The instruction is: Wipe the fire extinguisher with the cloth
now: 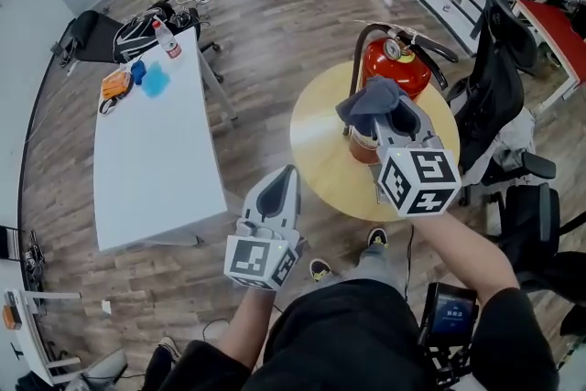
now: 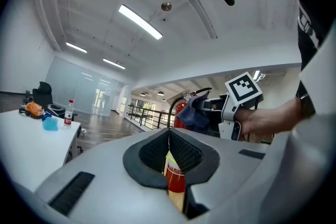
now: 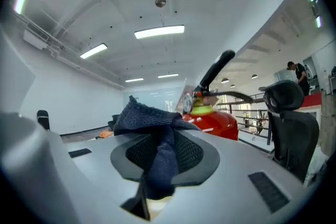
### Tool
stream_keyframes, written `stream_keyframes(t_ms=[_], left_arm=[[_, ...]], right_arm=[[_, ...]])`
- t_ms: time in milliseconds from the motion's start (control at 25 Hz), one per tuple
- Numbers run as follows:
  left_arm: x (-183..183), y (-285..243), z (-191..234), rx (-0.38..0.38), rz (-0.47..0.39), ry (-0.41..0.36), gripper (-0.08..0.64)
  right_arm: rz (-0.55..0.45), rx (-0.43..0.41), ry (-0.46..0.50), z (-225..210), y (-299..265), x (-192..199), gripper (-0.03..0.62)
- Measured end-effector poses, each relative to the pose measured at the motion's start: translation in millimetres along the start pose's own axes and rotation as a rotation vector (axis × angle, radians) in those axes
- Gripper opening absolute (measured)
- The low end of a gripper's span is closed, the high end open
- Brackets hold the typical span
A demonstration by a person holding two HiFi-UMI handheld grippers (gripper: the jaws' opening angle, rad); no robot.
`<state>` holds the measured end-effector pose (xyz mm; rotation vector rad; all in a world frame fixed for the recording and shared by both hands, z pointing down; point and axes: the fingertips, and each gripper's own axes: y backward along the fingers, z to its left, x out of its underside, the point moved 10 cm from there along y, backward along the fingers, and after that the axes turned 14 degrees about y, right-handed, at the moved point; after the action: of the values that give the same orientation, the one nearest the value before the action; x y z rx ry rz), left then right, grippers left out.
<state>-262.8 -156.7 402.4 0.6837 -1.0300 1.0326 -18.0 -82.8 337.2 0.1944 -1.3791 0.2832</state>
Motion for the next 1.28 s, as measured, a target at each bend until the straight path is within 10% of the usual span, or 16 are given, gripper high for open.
stream_keyframes(t_ms=[160, 760, 1280], left_arm=[[-1.5, -3.5, -2.5, 0.020, 0.000, -0.007, 0.025], [34.8, -23.7, -42.8, -0.020, 0.096, -0.023, 0.025], [51.8, -59.9, -151.9, -0.050, 0.035, -0.044, 0.025]], right_arm=[[-0.001, -0.024, 0.007, -12.4, 8.9, -2.9, 0.092], [0.354, -0.312, 0.202, -37.0, 7.7, 186.7, 0.094], [-0.044, -0.296, 0.258, -131.5, 52.4, 47.1, 0.094]])
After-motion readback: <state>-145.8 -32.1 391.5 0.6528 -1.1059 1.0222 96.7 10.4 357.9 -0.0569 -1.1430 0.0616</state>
